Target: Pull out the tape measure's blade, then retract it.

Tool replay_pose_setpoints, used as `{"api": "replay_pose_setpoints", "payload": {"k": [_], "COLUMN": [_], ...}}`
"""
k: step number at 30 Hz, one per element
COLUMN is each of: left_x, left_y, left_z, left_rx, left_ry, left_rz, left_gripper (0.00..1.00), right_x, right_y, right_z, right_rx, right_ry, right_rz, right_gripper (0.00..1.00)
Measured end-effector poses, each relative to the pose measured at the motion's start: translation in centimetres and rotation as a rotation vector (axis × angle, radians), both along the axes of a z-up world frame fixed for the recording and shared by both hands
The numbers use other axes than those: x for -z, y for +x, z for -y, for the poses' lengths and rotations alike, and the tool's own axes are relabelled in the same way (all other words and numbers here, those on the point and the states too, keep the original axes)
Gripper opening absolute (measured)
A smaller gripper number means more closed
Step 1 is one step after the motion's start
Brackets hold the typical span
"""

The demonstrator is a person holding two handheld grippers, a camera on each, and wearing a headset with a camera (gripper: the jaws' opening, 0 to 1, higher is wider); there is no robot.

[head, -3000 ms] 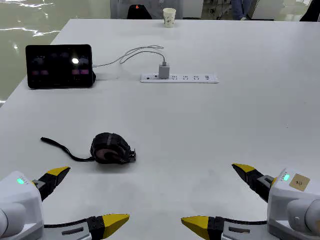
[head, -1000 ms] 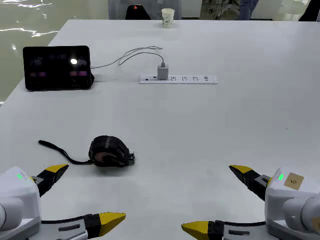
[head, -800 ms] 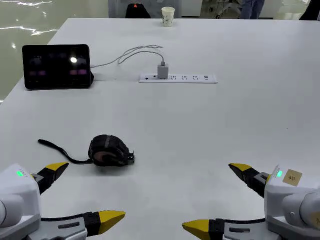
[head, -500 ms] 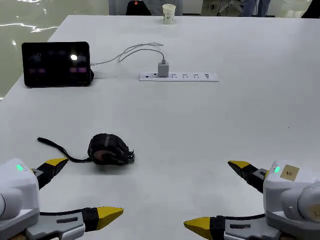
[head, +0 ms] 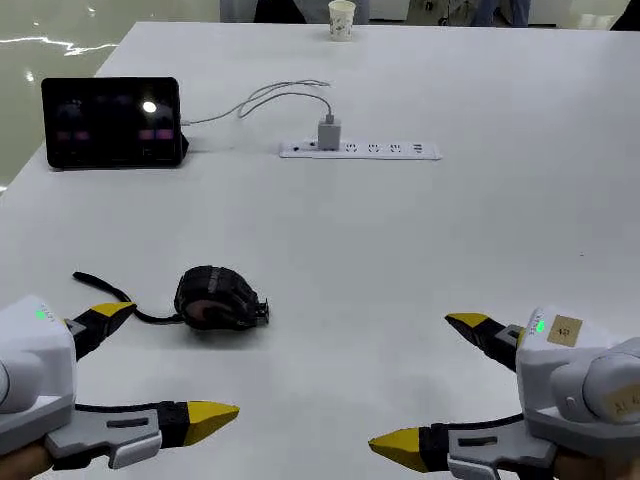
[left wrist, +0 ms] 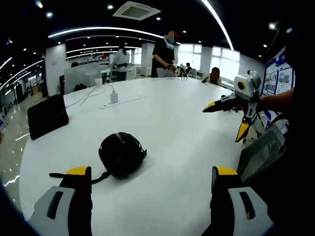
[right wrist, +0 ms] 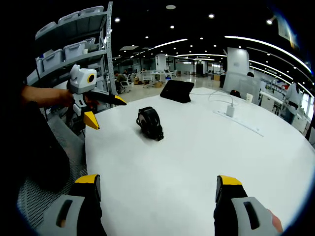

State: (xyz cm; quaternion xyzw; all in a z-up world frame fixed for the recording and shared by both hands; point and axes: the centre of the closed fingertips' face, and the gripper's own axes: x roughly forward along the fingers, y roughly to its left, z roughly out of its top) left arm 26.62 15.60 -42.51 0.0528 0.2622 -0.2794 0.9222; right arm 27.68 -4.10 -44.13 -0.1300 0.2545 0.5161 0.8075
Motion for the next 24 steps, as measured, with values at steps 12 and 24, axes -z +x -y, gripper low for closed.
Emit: {"api": "replay_pose_setpoints", "payload": {"k": [12,24], "left_x": [0.5,1.1], "left_y": [1.1,2.5], "left_z": [-0.6,-1.4], "left_rx": [0.039,0.074], "left_ry": [0.021,0.05], "left_rz": [-0.024,-0.046], "left_gripper": [0.98,0.96], "right_x": [0.4,1.1], "right_y": [1.3,2.9], "right_z": [-0.9,-2.2], "right_rx": [-0.083,-0.16], "right_ry": [-0.021,-0.041], "right_rz": [0.0,-0.007], "right_gripper": [0.95,0.91]}}
